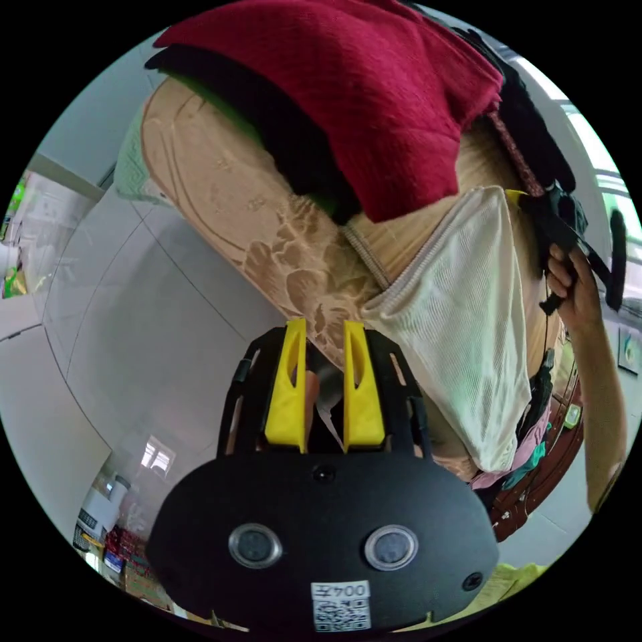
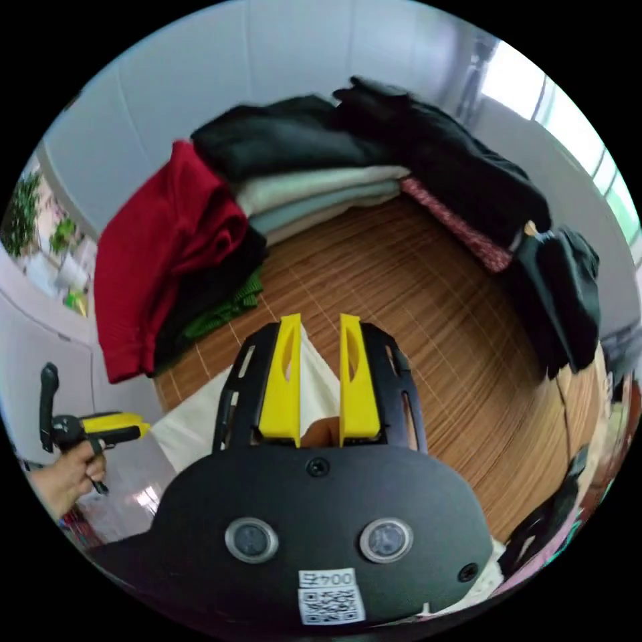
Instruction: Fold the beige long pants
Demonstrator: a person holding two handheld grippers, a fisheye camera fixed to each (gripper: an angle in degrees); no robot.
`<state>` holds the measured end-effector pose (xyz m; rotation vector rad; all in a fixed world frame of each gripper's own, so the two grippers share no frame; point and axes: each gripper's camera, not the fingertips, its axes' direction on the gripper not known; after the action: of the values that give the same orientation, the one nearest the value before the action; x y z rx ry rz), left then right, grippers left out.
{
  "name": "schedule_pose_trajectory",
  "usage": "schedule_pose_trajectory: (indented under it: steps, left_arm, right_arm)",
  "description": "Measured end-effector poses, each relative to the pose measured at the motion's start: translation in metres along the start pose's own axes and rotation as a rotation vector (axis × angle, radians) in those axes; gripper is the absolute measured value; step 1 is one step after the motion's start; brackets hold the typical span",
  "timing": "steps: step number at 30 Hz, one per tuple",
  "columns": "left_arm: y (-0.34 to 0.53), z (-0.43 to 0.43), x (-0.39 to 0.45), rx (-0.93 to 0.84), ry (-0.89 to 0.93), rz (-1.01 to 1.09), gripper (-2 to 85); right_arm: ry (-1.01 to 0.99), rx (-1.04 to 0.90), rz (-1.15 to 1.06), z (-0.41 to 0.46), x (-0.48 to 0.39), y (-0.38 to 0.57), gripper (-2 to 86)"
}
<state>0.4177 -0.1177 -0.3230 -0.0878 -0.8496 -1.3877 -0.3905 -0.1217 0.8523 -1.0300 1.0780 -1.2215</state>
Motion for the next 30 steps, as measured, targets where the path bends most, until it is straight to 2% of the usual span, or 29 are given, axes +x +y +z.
schedule_pose_trajectory:
  steps: [3, 6, 8, 10, 14, 21, 24, 30]
  left_arm:
    - [0.02, -0.021, 0.011, 0.077, 0.024, 0.057, 7.2]
    - [0.035, -0.03, 0.06, 0.154, 0.034, 0.261, 5.6]
    - [0.038, -0.016, 0.102, 0.143, 0.027, 0.415, 4.5]
    - [0.035, 0.013, 0.157, 0.128, -0.049, 0.617, 3.4]
    - [0.02, 0.057, 0.211, 0.155, -0.189, 0.773, 2.5]
    - [0.007, 0.137, 0.249, 0.201, -0.311, 0.882, 2.4]
    - [0.014, 0.166, 0.238, 0.238, -0.325, 0.915, 2.4]
    - [0.011, 0.185, 0.237, 0.283, -0.383, 1.002, 2.1]
  right_arm:
    - [-0.028, 0.076, 0.131, -0.057, 0.009, 0.061, 6.4]
    - [-0.036, 0.006, 0.244, -0.087, 0.027, 0.149, 3.5]
    - [-0.007, -0.121, 0.378, -0.089, 0.051, 0.229, 3.0]
    - [0.026, -0.188, 0.492, -0.093, 0.07, 0.287, 3.8]
    - [0.094, -0.249, 0.628, -0.103, 0.085, 0.373, 6.3]
    - [0.154, -0.277, 0.673, -0.055, 0.071, 0.399, 7.4]
    - [0.106, -0.356, 0.645, -0.001, 0.057, 0.396, 6.7]
    - [0.251, -0.357, 0.647, 0.038, 0.011, 0.367, 4.6]
